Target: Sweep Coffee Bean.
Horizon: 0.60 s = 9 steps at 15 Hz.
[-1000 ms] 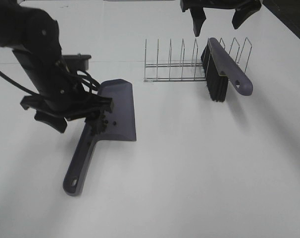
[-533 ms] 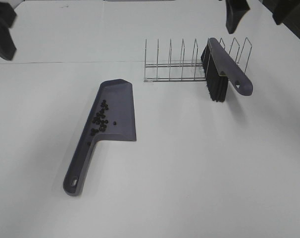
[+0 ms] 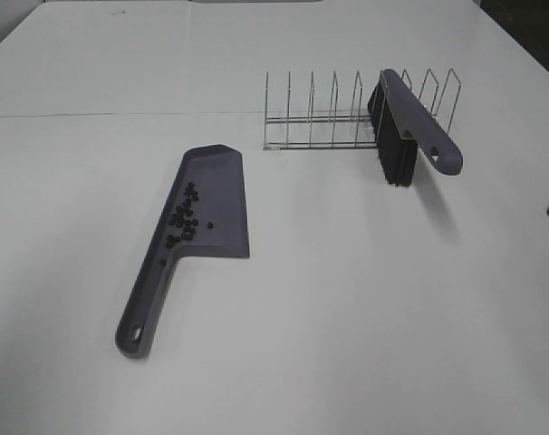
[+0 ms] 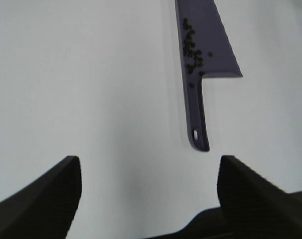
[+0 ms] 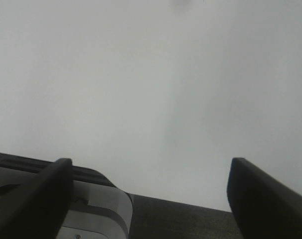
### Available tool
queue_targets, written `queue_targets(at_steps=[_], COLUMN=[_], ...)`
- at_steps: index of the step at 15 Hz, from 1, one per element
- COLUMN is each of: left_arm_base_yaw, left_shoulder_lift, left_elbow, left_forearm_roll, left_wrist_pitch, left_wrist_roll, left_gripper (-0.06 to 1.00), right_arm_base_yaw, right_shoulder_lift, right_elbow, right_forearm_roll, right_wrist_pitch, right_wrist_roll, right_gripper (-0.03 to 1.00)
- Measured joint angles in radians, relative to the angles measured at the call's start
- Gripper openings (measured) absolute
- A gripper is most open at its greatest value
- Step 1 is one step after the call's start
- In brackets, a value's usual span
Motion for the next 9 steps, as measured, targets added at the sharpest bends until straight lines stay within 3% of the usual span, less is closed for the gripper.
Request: queue_targets(at_steps=[4, 9], left_arm_base_yaw=[0.0, 0.0], left_shoulder_lift=[-0.348, -0.554], left_elbow=[0.328, 0.385], left_forearm_roll=[-0.095, -0.221], left_wrist_pitch=[-0.055, -0.115], left_wrist_roll=[0.046, 0.248], left_gripper=[0.71, 0.71], right_arm_base_yaw=[0.0, 0.0], right_shoulder_lift=[-0.369, -0.676], right_elbow=[0.259, 0.382], right_forearm_roll=[0.004, 0.035], right_wrist_pitch=[-0.123, -0.15], right_wrist_roll=[-0.007, -0.144], right_gripper=[0.74, 0.74])
